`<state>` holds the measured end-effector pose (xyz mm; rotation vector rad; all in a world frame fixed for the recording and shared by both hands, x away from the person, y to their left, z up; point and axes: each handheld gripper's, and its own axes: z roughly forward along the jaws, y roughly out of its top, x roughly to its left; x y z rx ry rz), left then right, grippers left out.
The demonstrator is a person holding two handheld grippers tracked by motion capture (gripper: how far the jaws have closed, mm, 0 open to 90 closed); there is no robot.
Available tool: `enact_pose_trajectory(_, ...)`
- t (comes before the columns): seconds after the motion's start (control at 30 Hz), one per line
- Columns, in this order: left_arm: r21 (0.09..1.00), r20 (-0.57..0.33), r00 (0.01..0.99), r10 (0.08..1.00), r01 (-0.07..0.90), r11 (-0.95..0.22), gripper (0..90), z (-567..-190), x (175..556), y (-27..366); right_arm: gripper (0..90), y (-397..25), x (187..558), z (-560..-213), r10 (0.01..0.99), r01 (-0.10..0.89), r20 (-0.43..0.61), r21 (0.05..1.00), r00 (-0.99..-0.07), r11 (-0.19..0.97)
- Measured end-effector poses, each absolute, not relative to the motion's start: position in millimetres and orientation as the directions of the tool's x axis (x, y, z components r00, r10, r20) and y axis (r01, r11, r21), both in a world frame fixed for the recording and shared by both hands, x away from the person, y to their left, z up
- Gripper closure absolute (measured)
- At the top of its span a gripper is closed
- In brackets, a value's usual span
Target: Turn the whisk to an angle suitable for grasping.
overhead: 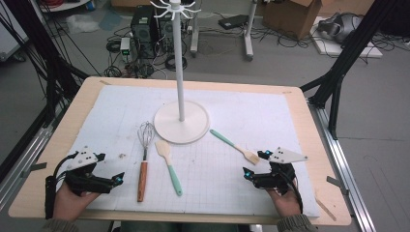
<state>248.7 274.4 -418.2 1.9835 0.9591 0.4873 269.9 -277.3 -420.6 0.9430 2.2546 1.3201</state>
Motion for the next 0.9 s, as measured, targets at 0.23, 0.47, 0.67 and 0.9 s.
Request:
enact_pose_trajectory(0.23,0.83,-0.019,0.629,0.777,0.443,-0.339,1.8,-419.0,248.6,273.8,16.6,-276.9,272.2,-420.8,0.7,0.362,0.026,0.869,-0.714,0.337)
enact_pose_trajectory(0.47,0.831,-0.018,0.626,0.779,0.443,-0.336,1.8,-418.8,247.0,276.0,16.6,-275.3,272.6,-420.2,0.701,0.363,0.027,0.87,-0.712,0.335)
enact_pose_trajectory(0.67,0.833,-0.019,0.63,0.777,0.44,-0.336,1.8,-418.5,246.6,276.7,16.6,-276.3,272.6,-419.8,0.704,0.365,0.032,0.871,-0.709,0.328)
enact_pose_trajectory(0.9,0.832,-0.02,0.631,0.776,0.44,-0.337,1.8,-418.9,247.0,276.1,16.7,-272.6,272.4,-418.2,0.694,0.353,0.033,0.878,-0.719,0.323)
